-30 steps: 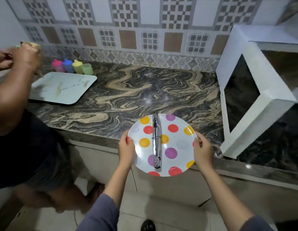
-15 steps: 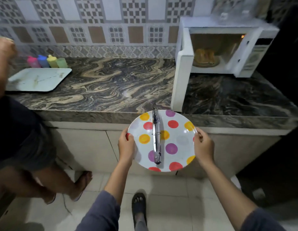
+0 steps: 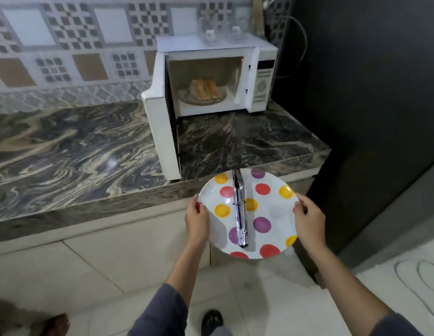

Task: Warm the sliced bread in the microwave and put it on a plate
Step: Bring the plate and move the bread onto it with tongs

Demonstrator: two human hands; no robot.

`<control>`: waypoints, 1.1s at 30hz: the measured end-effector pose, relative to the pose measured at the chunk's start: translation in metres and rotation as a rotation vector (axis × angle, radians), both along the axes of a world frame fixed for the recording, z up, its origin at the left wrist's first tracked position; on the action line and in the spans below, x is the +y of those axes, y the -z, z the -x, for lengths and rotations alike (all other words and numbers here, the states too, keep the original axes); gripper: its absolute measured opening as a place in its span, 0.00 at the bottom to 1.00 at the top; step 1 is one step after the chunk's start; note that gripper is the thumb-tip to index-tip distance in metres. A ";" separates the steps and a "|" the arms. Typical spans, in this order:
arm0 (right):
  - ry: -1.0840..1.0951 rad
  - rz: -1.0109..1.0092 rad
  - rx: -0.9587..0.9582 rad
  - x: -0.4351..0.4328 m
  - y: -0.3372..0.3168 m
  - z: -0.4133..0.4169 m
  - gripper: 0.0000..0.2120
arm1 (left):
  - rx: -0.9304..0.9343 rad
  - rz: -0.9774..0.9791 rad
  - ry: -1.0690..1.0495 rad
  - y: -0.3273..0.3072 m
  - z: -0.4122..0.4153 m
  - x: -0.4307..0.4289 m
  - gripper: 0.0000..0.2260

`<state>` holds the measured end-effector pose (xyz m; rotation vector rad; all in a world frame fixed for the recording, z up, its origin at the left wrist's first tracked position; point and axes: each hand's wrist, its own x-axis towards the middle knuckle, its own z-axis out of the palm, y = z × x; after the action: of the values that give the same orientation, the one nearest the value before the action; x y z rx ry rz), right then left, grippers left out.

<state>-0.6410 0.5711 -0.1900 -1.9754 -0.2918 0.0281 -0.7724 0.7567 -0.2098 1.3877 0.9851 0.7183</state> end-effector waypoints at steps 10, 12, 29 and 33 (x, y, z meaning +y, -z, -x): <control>0.057 0.100 -0.062 0.065 -0.005 -0.151 0.13 | 0.018 0.022 0.047 -0.009 -0.168 0.076 0.13; 0.072 0.101 -0.052 0.087 -0.002 -0.176 0.13 | 0.005 -0.016 0.060 -0.014 -0.194 0.095 0.12; -0.105 0.333 -0.012 0.257 0.021 -0.287 0.12 | 0.179 -0.047 -0.175 -0.006 -0.254 0.223 0.14; -0.233 0.457 -0.011 0.280 0.016 -0.312 0.10 | 0.246 -0.063 -0.228 -0.009 -0.261 0.232 0.16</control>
<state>-0.3287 0.8512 -0.2062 -2.3825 -0.5612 0.2538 -0.5117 0.9886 -0.2008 1.4568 1.3399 0.7631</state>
